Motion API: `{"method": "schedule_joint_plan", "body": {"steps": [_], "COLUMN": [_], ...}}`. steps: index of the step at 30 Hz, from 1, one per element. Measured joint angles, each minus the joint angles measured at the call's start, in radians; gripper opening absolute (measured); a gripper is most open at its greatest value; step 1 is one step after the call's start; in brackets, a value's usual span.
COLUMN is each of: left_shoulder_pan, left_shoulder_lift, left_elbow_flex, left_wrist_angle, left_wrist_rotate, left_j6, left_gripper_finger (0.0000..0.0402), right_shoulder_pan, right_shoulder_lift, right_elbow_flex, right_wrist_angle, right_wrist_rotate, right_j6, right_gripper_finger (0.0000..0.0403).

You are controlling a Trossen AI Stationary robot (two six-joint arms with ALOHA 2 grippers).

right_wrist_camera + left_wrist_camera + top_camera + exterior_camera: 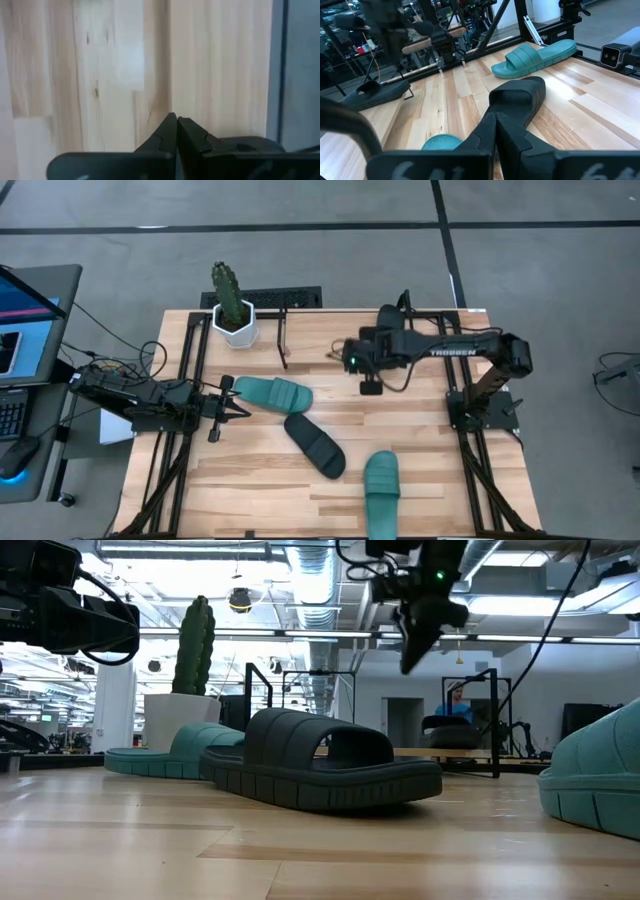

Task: Pick and place slides into the shelf
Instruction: Put the right black slide on the shelf

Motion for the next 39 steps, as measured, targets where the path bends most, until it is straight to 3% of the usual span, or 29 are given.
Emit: {"method": "schedule_joint_plan", "body": {"steps": [8,16,28,39], "left_shoulder_pan": [0.000,0.000,0.000,0.000], "left_shoulder_lift": [0.000,0.000,0.000,0.000], "left_elbow_flex": [0.000,0.000,0.000,0.000], "left_wrist_angle": [0.000,0.000,0.000,0.000], "left_wrist_rotate": [0.000,0.000,0.000,0.000], "left_j6": [0.000,0.002,0.000,0.002], "left_gripper_finger": [0.0000,0.0000,0.0000,0.0000], "right_shoulder_pan": [-0.131,-0.142,-0.144,-0.165], "right_shoulder_lift": [0.001,0.087,0.216,0.234], "right_elbow_flex": [0.058,0.054,0.054,0.054], "right_wrist_angle": [-0.067,-0.099,-0.138,-0.154], "right_wrist_rotate": [-0.122,-0.195,-0.202,-0.191], "right_j6": [-0.006,-0.014,-0.047,-0.045], "right_gripper_finger": [0.0000,0.0000,0.0000,0.0000]}}
